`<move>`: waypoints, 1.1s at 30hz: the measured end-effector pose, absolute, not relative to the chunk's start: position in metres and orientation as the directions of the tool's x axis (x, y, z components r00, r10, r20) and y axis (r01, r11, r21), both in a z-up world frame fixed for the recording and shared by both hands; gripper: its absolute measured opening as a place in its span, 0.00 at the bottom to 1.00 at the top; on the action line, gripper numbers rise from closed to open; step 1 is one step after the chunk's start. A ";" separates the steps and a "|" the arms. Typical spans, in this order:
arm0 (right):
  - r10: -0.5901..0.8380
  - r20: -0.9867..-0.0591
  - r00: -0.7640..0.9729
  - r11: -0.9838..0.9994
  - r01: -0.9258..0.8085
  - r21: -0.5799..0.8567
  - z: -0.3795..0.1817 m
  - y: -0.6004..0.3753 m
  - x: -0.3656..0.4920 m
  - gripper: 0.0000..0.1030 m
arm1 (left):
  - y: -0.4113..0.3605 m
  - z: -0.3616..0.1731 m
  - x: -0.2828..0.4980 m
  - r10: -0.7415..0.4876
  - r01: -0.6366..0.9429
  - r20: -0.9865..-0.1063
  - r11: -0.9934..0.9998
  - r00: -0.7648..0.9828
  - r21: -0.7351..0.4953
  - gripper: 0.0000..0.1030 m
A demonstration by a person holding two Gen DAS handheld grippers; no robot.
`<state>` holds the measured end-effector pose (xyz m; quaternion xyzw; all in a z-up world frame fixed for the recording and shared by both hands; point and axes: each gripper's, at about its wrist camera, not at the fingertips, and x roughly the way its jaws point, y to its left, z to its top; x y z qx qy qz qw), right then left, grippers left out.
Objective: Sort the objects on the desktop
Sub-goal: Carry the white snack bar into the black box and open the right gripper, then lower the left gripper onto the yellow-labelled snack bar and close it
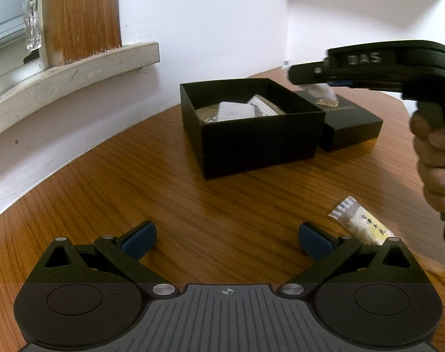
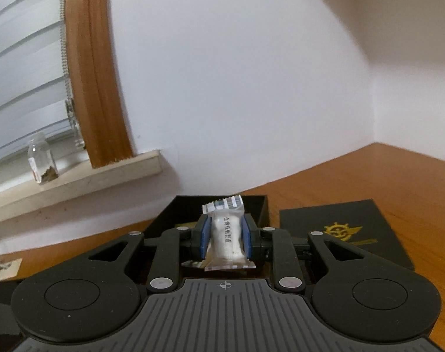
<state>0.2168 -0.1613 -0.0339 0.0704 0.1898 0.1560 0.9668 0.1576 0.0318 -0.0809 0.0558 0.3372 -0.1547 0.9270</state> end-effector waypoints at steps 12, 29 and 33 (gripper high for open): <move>0.323 -0.376 0.869 0.943 -0.262 0.206 -0.044 -0.153 0.235 0.25 | 0.032 -0.082 0.158 -0.250 0.325 -0.642 0.946 0.725 -0.002 1.00; 0.239 -0.366 0.899 0.969 -0.195 0.155 -0.044 -0.194 0.195 0.26 | 0.032 -0.082 0.157 -0.251 0.325 -0.638 0.946 0.728 -0.001 1.00; 0.228 -0.376 0.898 0.971 -0.179 0.160 -0.049 -0.211 0.170 0.26 | 0.032 -0.082 0.157 -0.249 0.325 -0.639 0.946 0.728 0.001 1.00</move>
